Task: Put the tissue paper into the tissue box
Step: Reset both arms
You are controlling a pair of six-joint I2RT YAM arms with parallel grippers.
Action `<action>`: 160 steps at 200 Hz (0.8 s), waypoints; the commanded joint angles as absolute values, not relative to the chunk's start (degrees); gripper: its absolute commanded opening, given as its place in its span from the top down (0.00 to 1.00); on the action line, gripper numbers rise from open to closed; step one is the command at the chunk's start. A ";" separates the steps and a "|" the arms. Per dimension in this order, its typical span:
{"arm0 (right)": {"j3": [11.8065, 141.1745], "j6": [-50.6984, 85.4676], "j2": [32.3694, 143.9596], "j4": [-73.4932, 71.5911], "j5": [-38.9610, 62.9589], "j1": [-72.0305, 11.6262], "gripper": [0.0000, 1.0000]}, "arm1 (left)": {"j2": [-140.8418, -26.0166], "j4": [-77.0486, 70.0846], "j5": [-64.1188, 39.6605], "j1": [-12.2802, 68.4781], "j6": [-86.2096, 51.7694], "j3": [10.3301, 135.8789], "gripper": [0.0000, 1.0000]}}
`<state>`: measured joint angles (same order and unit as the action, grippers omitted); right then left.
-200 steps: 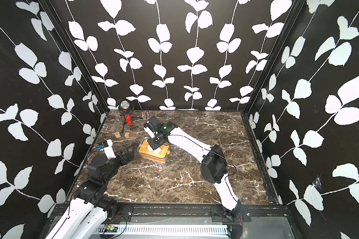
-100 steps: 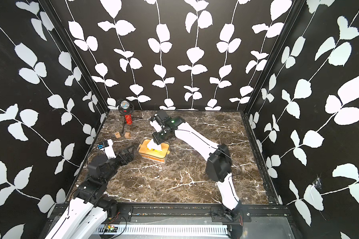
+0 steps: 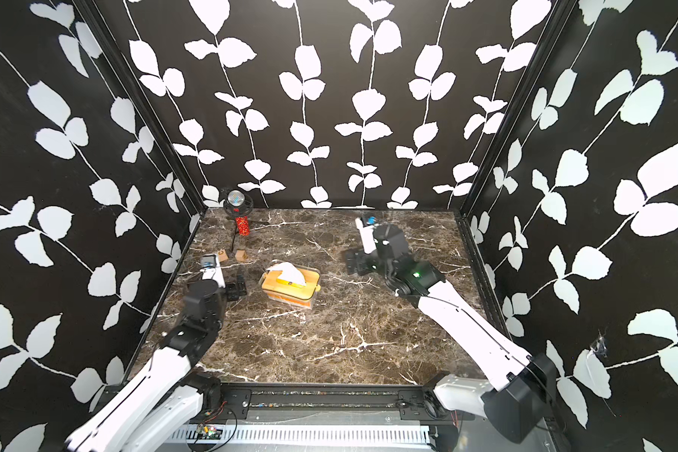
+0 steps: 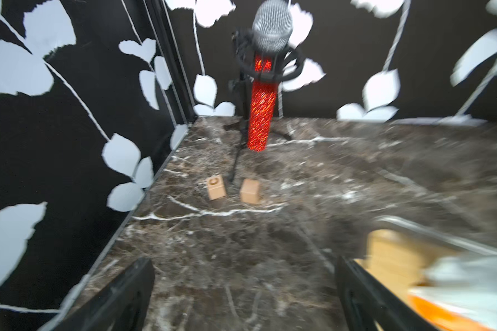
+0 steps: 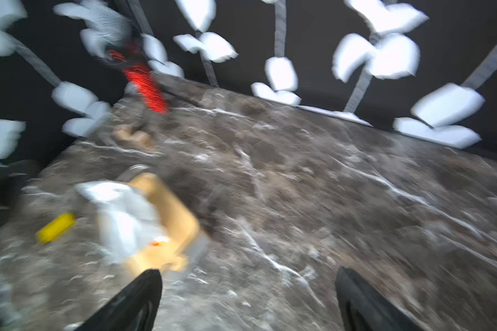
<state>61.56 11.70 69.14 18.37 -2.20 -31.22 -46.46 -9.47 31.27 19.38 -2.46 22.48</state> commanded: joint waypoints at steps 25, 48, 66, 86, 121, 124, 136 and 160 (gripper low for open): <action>43.00 8.29 60.25 2.89 -12.61 -18.12 0.00 | -58.79 -36.89 40.81 17.99 6.87 14.80 0.01; 37.00 8.27 58.79 -1.26 -11.95 -12.17 0.00 | -64.44 -43.73 37.62 15.48 7.57 13.69 0.01; 32.16 7.29 59.86 -7.53 -13.01 -9.41 0.00 | -68.51 -48.23 35.15 13.44 6.78 13.12 0.01; 27.28 5.36 63.06 -15.93 -12.92 -6.67 0.00 | -72.89 -53.41 33.07 12.13 7.37 12.79 0.02; 20.18 2.18 72.50 -35.95 -12.32 -4.14 0.00 | -75.99 -54.99 25.75 9.02 6.68 14.26 0.02; 19.96 2.07 73.54 -37.72 -12.32 -4.01 0.00 | -76.22 -54.97 24.68 8.63 6.21 14.31 0.02; 21.39 1.69 75.51 -38.79 -11.31 -3.58 0.00 | -78.65 -58.19 23.31 7.37 4.55 13.94 0.01; 20.73 -0.70 81.00 -47.11 -9.88 -2.65 0.00 | -85.90 -67.48 19.27 6.77 5.58 13.40 0.01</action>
